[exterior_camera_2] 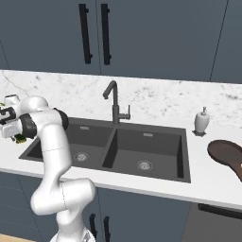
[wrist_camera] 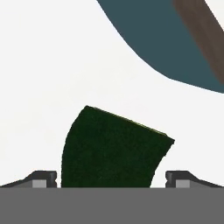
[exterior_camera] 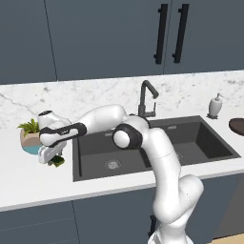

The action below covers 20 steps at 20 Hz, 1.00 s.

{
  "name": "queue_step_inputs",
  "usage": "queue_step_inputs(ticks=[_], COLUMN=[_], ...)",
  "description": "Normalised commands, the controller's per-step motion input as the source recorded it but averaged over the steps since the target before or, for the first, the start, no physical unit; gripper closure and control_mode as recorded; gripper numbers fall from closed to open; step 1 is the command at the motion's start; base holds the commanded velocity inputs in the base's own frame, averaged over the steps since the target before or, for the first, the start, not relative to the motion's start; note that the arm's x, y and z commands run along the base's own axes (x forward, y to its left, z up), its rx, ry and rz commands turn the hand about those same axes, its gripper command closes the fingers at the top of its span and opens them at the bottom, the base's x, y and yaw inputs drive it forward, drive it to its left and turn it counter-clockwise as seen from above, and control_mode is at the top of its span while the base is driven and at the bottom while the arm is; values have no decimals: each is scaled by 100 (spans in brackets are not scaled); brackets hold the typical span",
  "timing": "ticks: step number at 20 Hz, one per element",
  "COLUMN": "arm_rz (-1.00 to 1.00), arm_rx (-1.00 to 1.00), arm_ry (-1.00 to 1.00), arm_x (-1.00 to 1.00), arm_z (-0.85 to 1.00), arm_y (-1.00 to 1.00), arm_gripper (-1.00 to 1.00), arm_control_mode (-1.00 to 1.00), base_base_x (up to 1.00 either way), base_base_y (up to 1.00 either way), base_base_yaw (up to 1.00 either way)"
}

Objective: Pick the pan and sponge and place them into the sink. Then turn on the water.

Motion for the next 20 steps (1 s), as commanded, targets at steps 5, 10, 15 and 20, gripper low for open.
queue_step_inputs(ticks=[5, 10, 15, 20], arm_rz=[0, 0, 0, 0], arm_rx=[0, 0, 0, 2], arm_ry=[0, 0, 0, -6], arm_x=[0, 0, -17, -81], arm_z=[0, 0, 0, 31], arm_y=[0, 0, -2, -54], arm_gripper=[-100, 100, 100, 100], arm_control_mode=[-100, -100, -100, -100], base_base_x=[0, 0, 0, 0], base_base_y=[0, 0, 0, 0], base_base_yaw=[0, 0, 0, 0])
